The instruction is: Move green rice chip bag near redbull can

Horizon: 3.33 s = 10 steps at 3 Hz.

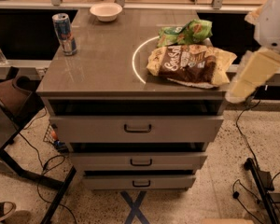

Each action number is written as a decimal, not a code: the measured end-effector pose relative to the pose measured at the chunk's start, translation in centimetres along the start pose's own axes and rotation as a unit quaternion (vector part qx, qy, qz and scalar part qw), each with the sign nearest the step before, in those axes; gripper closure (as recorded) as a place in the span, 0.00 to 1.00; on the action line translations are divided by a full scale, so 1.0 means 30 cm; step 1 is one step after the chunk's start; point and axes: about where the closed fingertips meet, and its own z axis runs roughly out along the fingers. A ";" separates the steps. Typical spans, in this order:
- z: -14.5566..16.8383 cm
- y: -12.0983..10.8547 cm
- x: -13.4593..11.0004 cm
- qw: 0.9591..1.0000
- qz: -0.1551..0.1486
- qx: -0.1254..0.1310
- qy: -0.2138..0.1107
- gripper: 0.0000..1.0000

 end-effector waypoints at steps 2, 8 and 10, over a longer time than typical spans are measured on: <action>0.068 -0.202 -0.063 0.994 0.066 0.075 -0.052 0.00; 0.514 -0.931 -0.273 0.946 0.201 0.196 -0.162 0.00; 0.625 -0.958 -0.273 0.951 0.205 0.171 -0.153 0.00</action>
Offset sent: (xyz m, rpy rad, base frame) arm 0.0974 -0.0076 0.0134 0.1835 -0.2109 -0.1765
